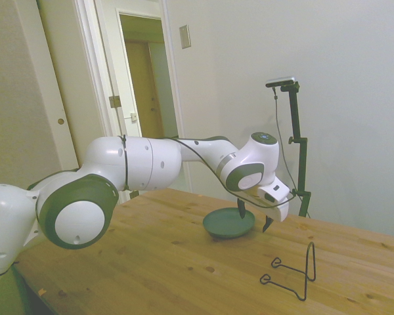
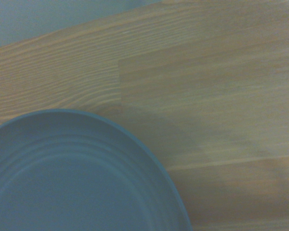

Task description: Load the plate

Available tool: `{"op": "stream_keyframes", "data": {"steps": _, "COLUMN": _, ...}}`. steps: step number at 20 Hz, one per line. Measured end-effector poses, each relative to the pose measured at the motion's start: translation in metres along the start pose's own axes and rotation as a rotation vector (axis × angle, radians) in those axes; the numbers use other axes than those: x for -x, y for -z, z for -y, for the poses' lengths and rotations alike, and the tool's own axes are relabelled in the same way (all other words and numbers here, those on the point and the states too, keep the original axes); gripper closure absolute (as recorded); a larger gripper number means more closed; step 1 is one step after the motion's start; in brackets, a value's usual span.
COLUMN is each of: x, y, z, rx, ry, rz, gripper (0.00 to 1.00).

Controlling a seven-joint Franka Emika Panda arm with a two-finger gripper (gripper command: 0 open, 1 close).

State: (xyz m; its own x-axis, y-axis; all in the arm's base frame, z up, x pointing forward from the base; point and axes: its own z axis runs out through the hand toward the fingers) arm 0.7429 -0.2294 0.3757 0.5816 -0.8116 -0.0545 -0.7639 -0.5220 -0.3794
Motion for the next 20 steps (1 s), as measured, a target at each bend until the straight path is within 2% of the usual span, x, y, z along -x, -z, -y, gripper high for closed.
{"op": "stream_keyframes", "data": {"steps": 7, "x": -0.001, "y": -0.010, "z": -0.003, "rx": -0.026, "ry": -0.030, "rz": 0.053, "gripper": 0.00}}
{"op": "stream_keyframes", "data": {"steps": 20, "x": 0.004, "y": -0.026, "z": 0.010, "rx": -0.076, "ry": -0.037, "rz": 0.106, "gripper": 0.00}}
